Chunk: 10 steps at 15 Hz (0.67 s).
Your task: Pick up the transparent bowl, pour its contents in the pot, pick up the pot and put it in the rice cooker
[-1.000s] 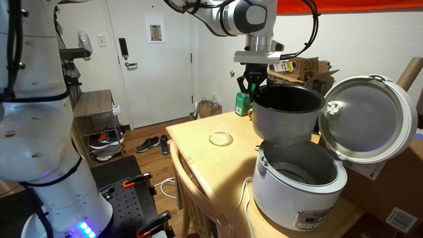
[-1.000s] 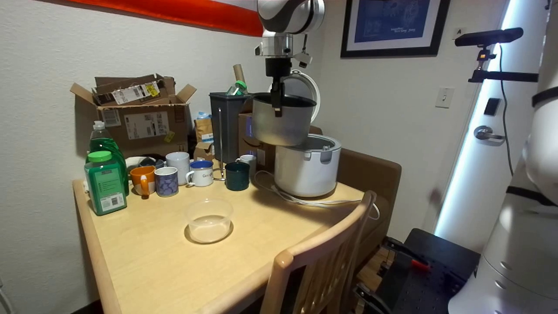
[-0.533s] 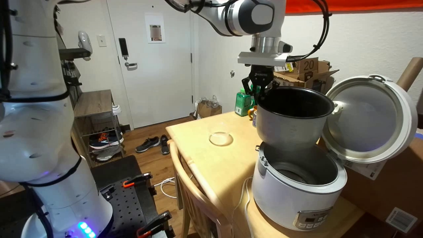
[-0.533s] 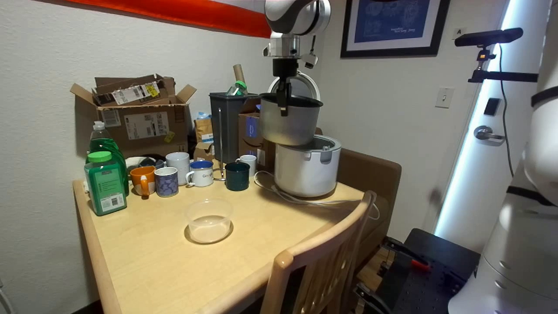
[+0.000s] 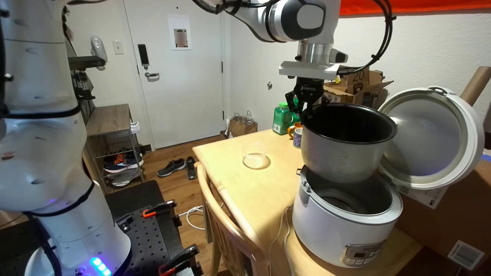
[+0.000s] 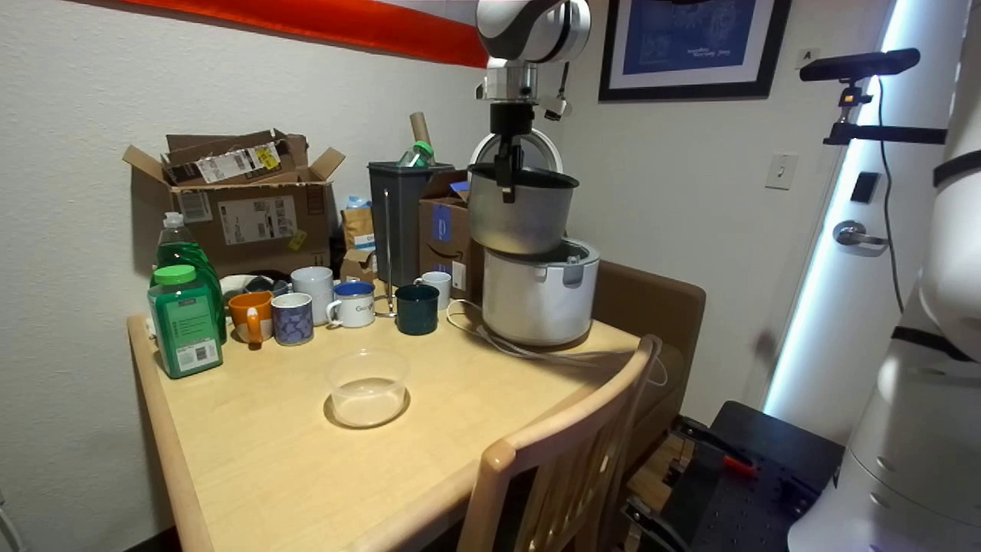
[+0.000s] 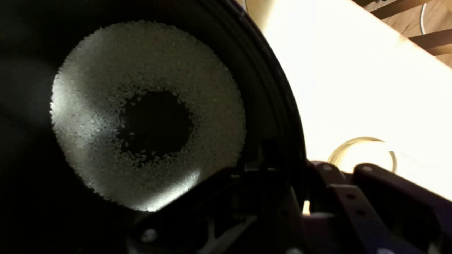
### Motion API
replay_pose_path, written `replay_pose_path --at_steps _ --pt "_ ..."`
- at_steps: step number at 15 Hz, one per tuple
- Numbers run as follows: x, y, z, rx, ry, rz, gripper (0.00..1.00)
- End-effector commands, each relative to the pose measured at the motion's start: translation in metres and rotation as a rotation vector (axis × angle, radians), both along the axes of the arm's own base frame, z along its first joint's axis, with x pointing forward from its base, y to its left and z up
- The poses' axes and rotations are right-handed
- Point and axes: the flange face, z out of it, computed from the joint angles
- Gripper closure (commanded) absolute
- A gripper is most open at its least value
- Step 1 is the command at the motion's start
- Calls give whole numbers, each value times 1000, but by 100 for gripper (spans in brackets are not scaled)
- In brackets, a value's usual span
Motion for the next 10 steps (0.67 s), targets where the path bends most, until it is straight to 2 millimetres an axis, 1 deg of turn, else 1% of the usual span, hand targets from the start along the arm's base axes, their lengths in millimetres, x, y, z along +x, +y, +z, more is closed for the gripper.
replay_pose_path --at_steps 1,10 --pt "-7 -7 13 9 -34 -56 98" --pt "-13 -26 9 48 -36 -129 98"
